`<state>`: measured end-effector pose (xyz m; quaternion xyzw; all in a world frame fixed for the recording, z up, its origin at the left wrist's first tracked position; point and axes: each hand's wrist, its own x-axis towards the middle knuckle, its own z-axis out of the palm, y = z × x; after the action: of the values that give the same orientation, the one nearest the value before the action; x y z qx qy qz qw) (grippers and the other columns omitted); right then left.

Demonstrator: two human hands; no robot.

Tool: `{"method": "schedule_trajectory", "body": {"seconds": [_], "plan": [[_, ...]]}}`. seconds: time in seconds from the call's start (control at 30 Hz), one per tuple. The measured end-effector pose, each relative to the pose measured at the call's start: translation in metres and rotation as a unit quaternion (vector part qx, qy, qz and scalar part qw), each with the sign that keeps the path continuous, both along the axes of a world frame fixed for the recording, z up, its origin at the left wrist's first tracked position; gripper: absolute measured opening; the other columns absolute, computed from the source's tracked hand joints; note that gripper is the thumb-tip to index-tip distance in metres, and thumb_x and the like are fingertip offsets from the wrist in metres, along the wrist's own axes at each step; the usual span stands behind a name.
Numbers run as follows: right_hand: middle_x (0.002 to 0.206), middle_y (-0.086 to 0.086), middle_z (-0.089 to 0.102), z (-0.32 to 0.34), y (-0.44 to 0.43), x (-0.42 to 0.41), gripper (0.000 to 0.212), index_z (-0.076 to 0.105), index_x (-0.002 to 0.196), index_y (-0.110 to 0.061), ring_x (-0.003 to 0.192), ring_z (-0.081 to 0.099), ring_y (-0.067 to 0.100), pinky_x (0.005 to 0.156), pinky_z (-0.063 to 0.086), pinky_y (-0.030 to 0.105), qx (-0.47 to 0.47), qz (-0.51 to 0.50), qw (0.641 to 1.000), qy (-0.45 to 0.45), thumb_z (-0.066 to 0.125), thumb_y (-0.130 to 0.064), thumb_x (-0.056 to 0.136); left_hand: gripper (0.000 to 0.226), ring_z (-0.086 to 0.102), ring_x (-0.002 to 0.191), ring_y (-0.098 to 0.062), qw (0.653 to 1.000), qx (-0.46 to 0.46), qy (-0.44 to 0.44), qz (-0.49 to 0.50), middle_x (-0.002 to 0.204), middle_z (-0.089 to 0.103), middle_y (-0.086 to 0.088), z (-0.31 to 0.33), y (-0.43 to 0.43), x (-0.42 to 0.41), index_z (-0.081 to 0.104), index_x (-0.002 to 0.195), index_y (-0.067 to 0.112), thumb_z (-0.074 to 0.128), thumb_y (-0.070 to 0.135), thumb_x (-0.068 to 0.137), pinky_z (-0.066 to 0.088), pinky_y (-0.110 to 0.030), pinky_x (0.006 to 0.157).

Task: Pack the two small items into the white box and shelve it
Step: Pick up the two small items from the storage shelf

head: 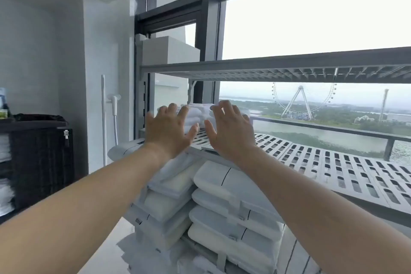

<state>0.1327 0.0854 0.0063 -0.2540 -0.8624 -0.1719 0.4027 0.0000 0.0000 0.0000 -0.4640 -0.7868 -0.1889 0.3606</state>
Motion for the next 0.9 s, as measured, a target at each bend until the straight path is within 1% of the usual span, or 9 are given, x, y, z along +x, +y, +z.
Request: {"method": "schedule_trajectory", "body": {"seconds": [0.1,0.23,0.37,0.5,0.63,0.77,0.9], "plan": [[0.129,0.006,0.043,-0.001,-0.013,-0.029,0.045,0.043,0.127,-0.013,0.116,0.045,0.025,0.089,0.04,0.041,0.001,0.024,1.0,0.001,0.036,-0.041,0.093,0.057,0.048,0.114,-0.027,1.0,0.009,0.014,0.015,0.125,0.052,-0.007,-0.002,-0.018,-0.029,0.036,0.132,0.023,0.026,0.055,0.086,0.036,-0.048,0.093],[0.129,0.005,0.042,-0.006,-0.04,-0.083,0.044,0.043,0.127,-0.013,0.118,0.044,0.024,0.093,0.042,0.042,-0.028,0.072,0.997,-0.002,0.035,-0.041,0.094,0.059,0.045,0.119,-0.028,0.998,0.001,0.024,0.054,0.131,0.049,-0.008,-0.005,-0.054,-0.076,0.034,0.134,0.023,0.025,0.056,0.086,0.036,-0.051,0.096],[0.128,0.005,0.043,-0.009,-0.08,-0.142,0.042,0.044,0.125,-0.013,0.117,0.044,0.023,0.091,0.039,0.041,-0.033,0.127,0.991,-0.006,0.034,-0.04,0.094,0.061,0.046,0.118,-0.029,0.992,-0.015,0.029,0.12,0.132,0.049,-0.009,-0.005,-0.109,-0.125,0.033,0.135,0.021,0.022,0.057,0.086,0.036,-0.05,0.093],[0.129,0.005,0.043,-0.016,-0.134,-0.21,0.043,0.044,0.126,-0.014,0.117,0.045,0.024,0.093,0.041,0.042,-0.05,0.191,0.98,-0.012,0.034,-0.041,0.094,0.064,0.047,0.117,-0.028,0.982,-0.025,0.029,0.184,0.13,0.05,-0.008,-0.009,-0.177,-0.177,0.033,0.136,0.022,0.019,0.058,0.085,0.036,-0.05,0.094],[0.124,0.004,0.046,-0.02,-0.204,-0.28,0.04,0.048,0.121,-0.013,0.112,0.048,0.024,0.088,0.04,0.039,-0.071,0.268,0.961,-0.006,0.035,-0.04,0.094,0.061,0.048,0.115,-0.027,0.968,-0.02,0.025,0.25,0.126,0.052,-0.006,-0.007,-0.259,-0.223,0.035,0.133,0.023,0.023,0.058,0.086,0.037,-0.048,0.092],[0.12,0.005,0.047,-0.023,-0.286,-0.344,0.039,0.048,0.119,-0.014,0.11,0.047,0.025,0.088,0.041,0.04,-0.074,0.349,0.934,-0.002,0.034,-0.04,0.094,0.06,0.05,0.112,-0.027,0.946,-0.031,0.029,0.323,0.122,0.054,-0.005,-0.008,-0.354,-0.258,0.038,0.131,0.022,0.023,0.058,0.085,0.038,-0.048,0.091],[0.127,0.006,0.045,-0.033,-0.378,-0.395,0.04,0.047,0.121,-0.012,0.117,0.044,0.026,0.088,0.041,0.042,-0.078,0.435,0.897,-0.012,0.036,-0.04,0.094,0.058,0.051,0.112,-0.028,0.912,-0.039,0.028,0.408,0.124,0.054,-0.005,-0.015,-0.458,-0.278,0.039,0.131,0.022,0.026,0.057,0.087,0.039,-0.049,0.089]]}}
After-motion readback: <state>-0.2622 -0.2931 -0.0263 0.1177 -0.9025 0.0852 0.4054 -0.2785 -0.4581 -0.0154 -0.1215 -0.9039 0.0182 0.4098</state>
